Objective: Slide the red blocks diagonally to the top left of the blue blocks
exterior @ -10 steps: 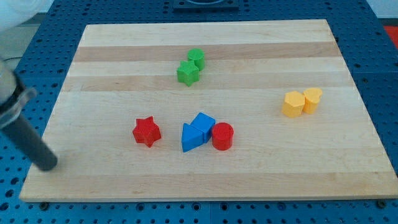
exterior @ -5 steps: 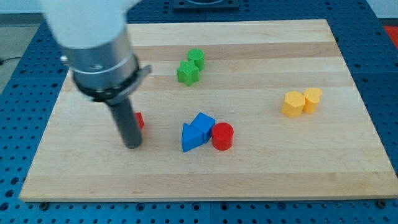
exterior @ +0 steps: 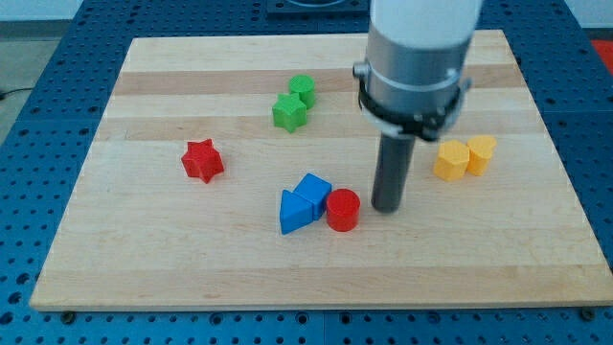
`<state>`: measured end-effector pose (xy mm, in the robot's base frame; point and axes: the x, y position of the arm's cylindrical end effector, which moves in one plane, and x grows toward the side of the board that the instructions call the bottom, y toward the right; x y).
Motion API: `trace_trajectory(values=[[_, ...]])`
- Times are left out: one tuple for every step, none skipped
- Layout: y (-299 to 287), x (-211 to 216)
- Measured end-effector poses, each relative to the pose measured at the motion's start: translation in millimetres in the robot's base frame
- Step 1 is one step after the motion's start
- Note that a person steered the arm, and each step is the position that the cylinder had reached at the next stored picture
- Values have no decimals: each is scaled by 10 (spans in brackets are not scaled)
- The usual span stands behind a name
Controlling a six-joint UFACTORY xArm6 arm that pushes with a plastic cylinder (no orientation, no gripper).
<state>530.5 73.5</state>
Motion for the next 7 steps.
trace_trajectory(values=[[-261,208],[224,139],[401,-226],[-215,-171],[-575,141],[-930,286],[-1037,479]])
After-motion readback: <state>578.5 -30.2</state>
